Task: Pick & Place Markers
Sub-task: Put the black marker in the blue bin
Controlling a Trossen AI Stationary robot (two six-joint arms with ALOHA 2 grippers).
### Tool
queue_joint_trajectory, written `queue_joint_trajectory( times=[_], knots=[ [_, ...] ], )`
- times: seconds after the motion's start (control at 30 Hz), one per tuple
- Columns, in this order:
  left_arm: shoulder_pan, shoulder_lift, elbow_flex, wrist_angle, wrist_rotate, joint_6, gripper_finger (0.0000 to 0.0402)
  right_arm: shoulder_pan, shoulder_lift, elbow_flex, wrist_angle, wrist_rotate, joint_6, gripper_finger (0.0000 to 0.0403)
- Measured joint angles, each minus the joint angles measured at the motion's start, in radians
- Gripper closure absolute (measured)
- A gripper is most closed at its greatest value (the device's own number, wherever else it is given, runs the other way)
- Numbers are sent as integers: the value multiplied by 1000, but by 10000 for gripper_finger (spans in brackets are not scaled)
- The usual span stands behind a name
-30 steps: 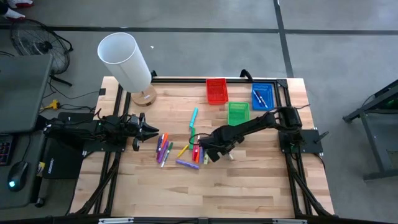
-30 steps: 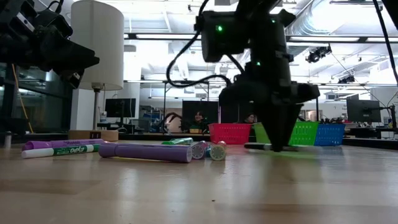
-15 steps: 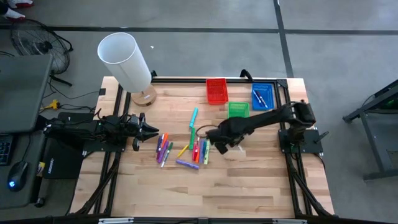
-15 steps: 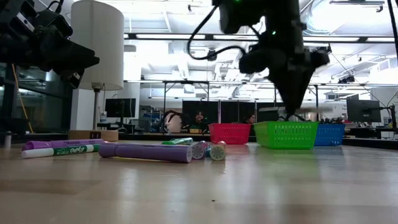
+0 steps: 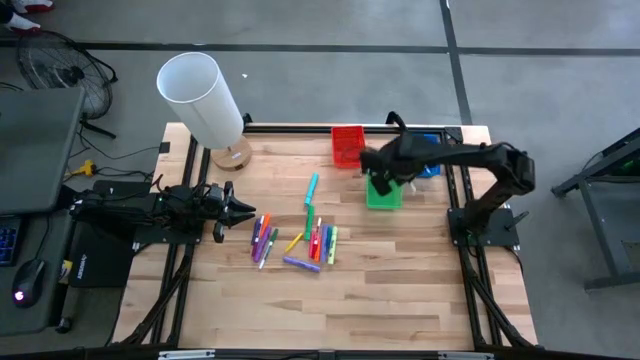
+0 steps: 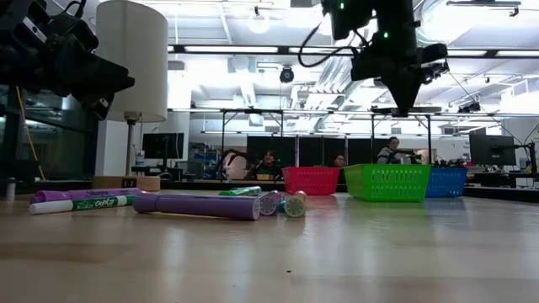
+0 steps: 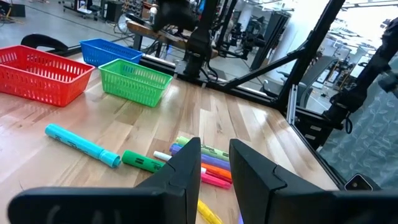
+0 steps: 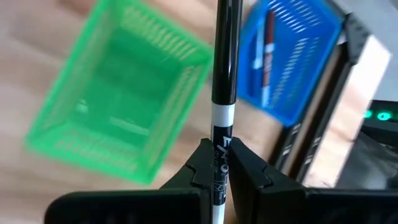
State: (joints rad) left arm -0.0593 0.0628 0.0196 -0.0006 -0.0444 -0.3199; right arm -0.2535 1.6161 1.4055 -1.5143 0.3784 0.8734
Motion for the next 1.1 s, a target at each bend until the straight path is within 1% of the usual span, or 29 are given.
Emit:
queue_joint_trajectory(
  times=[0.23, 0.33, 0.63, 0.77, 0.9, 0.97, 1.1],
  knots=[
    [0, 0, 0, 0, 0, 0, 318, -213, 0, -29, 40, 23, -161, 386],
    [0, 0, 0, 0, 0, 0, 318, -296, 0, -72, 81, 4, -228, 386],
    [0, 0, 0, 0, 0, 0, 318, -500, 0, -225, 267, 8, -458, 387],
    [0, 0, 0, 0, 0, 0, 318, -560, 0, -279, 367, 25, -547, 387],
    [0, 0, 0, 0, 0, 0, 318, -588, 0, -319, 453, 60, -607, 387],
    [0, 0, 0, 0, 0, 0, 318, -596, 0, -339, 499, 52, -625, 384],
    [0, 0, 0, 0, 0, 0, 318, -599, 0, -380, 579, -5, -656, 387]
  ],
)
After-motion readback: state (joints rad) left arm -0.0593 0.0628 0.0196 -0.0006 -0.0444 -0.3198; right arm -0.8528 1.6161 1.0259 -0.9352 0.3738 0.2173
